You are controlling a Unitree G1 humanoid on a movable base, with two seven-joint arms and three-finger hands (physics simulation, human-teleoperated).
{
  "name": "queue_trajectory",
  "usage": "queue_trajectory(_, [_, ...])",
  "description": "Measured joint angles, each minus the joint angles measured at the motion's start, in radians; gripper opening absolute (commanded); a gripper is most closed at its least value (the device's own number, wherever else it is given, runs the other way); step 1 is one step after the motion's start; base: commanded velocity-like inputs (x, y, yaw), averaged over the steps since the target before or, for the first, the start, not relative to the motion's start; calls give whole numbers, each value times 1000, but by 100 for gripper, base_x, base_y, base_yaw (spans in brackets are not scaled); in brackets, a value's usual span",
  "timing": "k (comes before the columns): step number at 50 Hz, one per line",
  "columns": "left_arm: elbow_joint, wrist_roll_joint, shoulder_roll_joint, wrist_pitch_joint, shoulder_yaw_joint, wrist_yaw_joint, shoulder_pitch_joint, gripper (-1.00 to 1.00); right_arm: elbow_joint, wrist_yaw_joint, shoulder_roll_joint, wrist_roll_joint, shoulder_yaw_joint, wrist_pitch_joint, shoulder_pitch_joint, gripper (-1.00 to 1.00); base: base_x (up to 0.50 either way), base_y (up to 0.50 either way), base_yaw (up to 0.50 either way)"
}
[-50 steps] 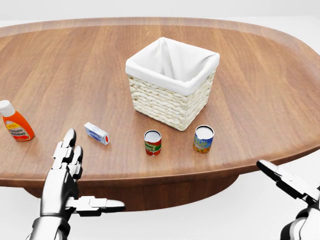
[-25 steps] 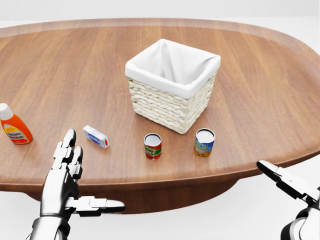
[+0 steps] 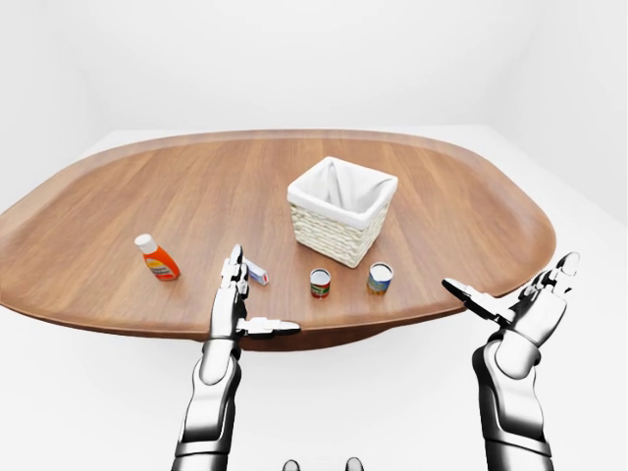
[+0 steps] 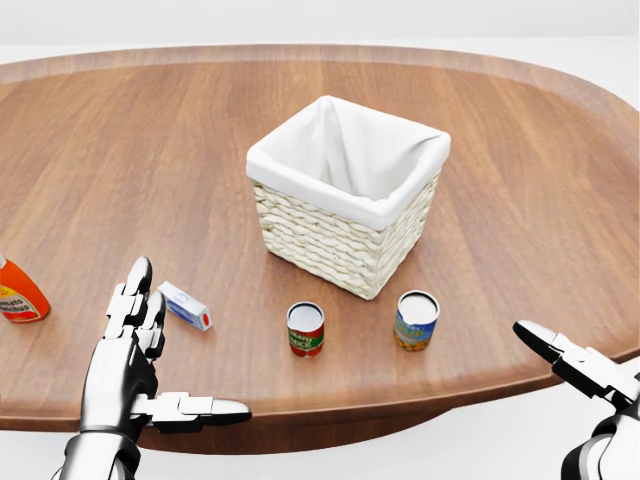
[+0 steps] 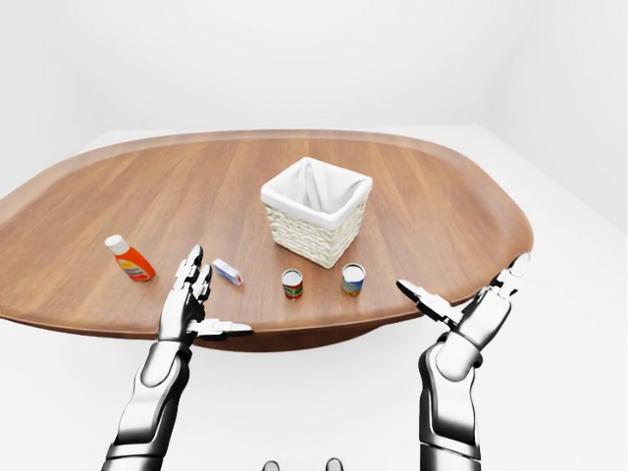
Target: Pick up the alphabet soup and the cream cheese box, and put them in the basket.
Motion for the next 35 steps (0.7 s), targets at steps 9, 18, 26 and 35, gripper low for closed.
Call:
queue_trajectory(9, [0,0,0,0,0,0,0,100,-4,0,1,2,-1,1,1,100,15,-2,0])
queue_trajectory(18, [0,0,0,0,0,0,0,100,1,0,0,1,0,-4,0,100,15,-2,0])
queue_trajectory(26, [0,0,0,0,0,0,0,100,1,0,0,-1,0,-4,1,100,15,-1,0])
queue_trajectory(35, [0,0,0,0,0,0,0,100,2,0,1,-3,1,-4,1,100,15,0,0])
